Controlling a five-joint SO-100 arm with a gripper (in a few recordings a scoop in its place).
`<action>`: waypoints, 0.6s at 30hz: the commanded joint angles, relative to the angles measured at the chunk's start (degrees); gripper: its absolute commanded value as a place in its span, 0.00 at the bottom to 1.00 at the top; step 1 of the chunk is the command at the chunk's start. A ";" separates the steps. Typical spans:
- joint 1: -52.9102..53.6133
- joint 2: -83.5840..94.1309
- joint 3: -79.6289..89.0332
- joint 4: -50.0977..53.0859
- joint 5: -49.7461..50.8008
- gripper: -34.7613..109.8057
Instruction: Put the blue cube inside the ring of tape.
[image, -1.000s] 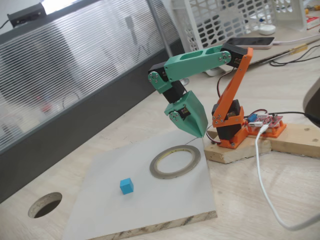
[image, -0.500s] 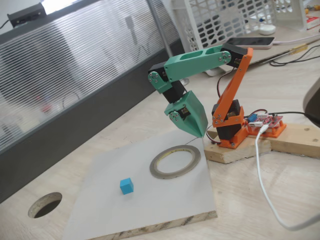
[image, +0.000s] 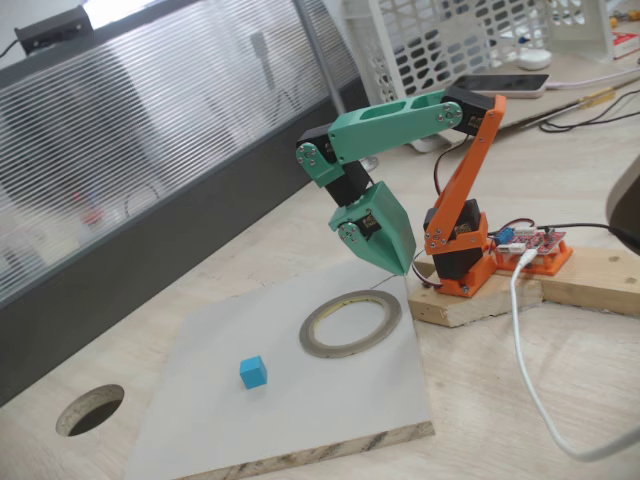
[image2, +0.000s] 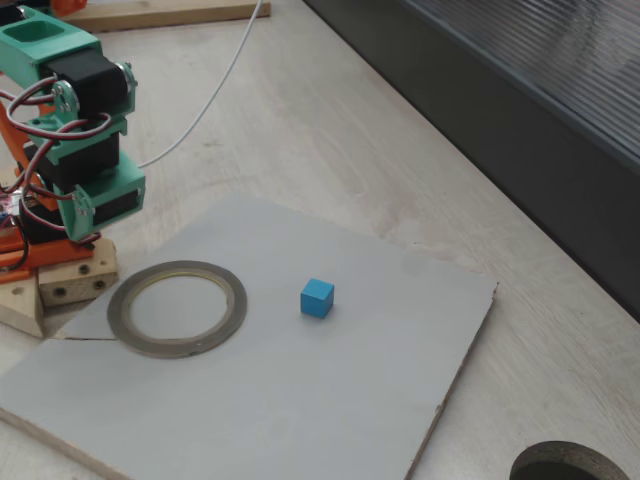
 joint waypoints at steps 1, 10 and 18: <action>0.09 0.35 0.00 0.18 0.97 0.26; -0.26 0.35 0.00 0.18 0.79 0.26; -0.44 0.35 0.00 0.18 1.05 0.26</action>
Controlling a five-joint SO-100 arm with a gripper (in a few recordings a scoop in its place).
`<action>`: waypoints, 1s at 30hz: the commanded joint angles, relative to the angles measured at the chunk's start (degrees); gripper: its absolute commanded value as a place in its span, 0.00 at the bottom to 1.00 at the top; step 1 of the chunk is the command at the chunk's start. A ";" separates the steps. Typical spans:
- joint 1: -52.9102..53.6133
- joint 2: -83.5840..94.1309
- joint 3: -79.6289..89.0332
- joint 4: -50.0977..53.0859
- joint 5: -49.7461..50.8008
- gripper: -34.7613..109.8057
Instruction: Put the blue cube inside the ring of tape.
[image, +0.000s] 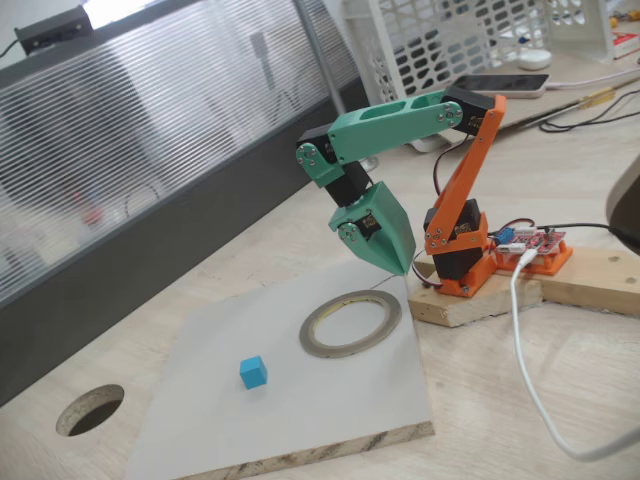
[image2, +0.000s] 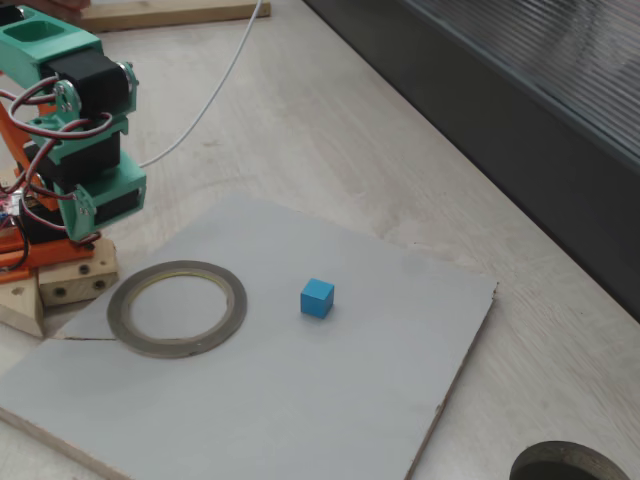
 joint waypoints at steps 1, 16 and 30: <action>0.18 0.35 0.00 0.18 0.70 0.26; 0.09 0.97 -0.88 0.18 0.70 0.26; 0.26 1.14 -4.39 0.18 0.62 0.26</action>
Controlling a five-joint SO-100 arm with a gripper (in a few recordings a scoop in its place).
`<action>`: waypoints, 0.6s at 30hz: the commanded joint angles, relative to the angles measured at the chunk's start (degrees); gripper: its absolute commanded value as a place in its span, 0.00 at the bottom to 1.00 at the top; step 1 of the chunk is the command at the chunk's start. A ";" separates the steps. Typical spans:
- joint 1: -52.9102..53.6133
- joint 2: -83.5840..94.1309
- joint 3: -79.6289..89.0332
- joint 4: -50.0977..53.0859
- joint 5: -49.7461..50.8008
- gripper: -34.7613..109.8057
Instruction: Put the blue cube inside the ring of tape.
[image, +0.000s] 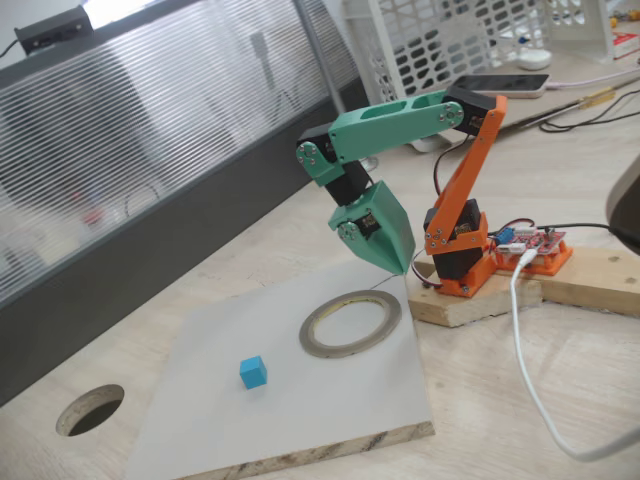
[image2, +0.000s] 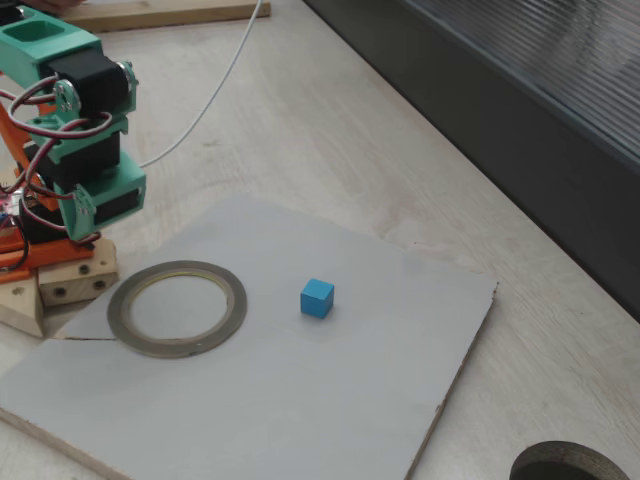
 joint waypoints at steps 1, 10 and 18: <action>0.26 0.88 -5.45 0.18 0.79 0.26; 0.18 0.09 -19.25 0.79 0.79 0.26; 0.09 0.00 -18.81 0.18 0.79 0.26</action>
